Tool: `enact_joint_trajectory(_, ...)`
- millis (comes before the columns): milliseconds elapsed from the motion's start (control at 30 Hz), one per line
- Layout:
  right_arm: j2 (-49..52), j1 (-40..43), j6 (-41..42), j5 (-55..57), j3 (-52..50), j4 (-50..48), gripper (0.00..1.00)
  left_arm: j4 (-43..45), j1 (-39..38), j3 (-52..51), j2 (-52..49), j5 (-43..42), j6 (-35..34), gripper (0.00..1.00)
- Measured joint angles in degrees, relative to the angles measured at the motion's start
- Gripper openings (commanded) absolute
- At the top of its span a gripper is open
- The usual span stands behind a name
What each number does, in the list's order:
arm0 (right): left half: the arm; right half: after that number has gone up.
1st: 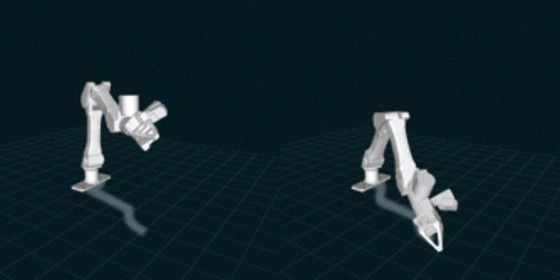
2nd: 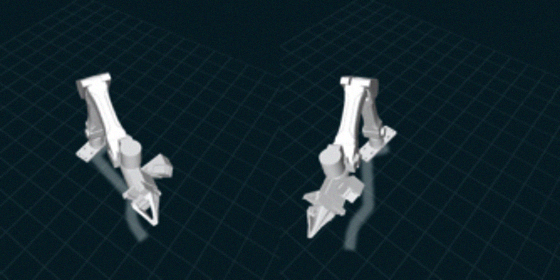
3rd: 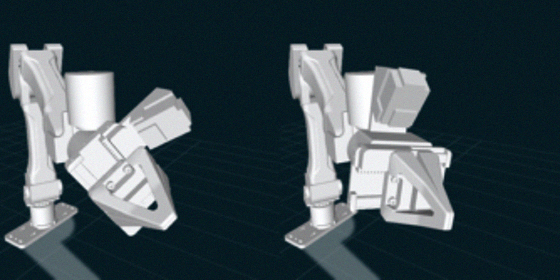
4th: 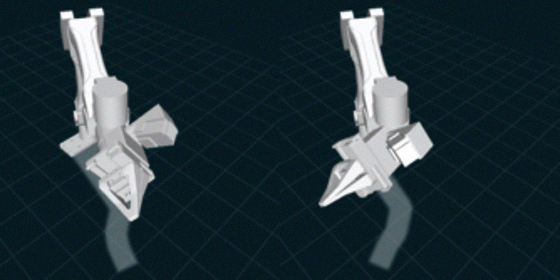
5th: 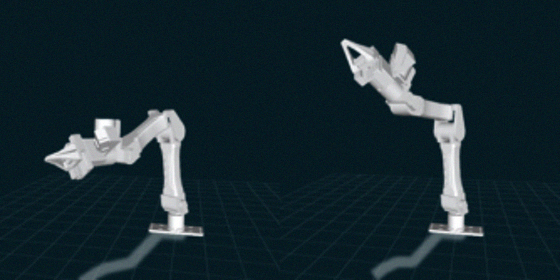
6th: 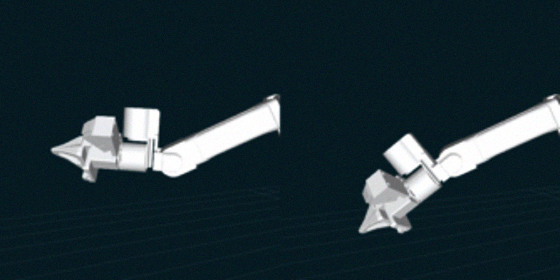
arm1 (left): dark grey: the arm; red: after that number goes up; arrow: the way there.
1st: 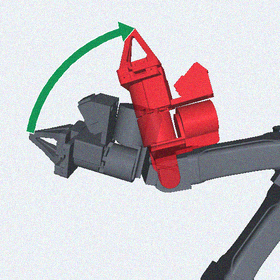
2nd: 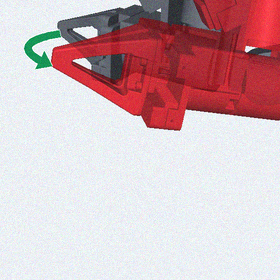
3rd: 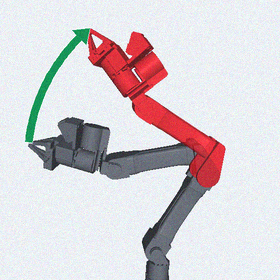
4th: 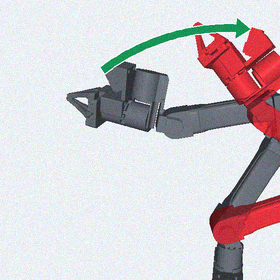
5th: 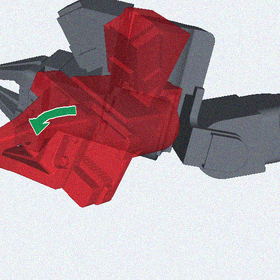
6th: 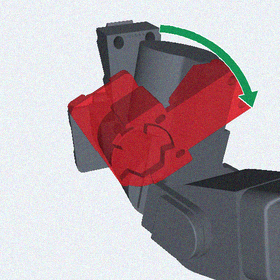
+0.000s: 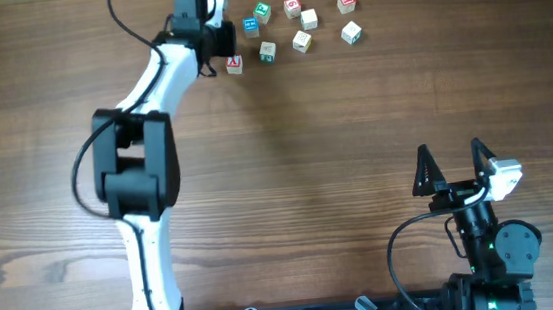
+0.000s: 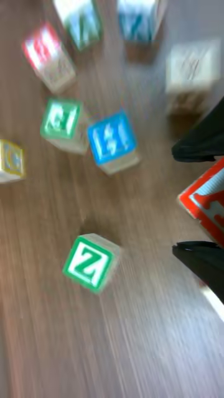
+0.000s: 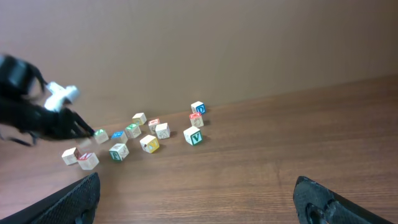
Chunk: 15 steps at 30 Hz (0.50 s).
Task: Form a circle
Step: 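Carry the red block toward the table center with the left gripper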
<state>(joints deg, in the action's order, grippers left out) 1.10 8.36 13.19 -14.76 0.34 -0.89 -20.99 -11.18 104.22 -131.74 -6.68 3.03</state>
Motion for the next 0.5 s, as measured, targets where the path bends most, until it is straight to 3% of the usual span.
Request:
enact_joint_trajectory(167, 0.0, 0.0, 0.0, 0.0, 0.0, 0.0, 1.00, -13.8, -0.3, 0.0, 15.6, 0.0, -0.4, 0.16)
enact_joint_trajectory(300, 0.0, 0.0, 0.0, 0.0, 0.0, 0.0, 1.00, -34.3, -2.4, 0.6, 30.8, 0.0, -0.4, 0.12)
enact_joint_trajectory(367, 0.1, 0.0, 0.0, 0.0, 0.0, 0.0, 1.00, -43.6, -3.8, 0.7, 35.0, 0.1, -0.4, 0.07)
enact_joint_trajectory(500, 0.1, 0.0, 0.0, 0.0, 0.0, 0.0, 1.00, -57.7, -8.4, 0.7, 40.1, 0.0, -1.7, 0.06)
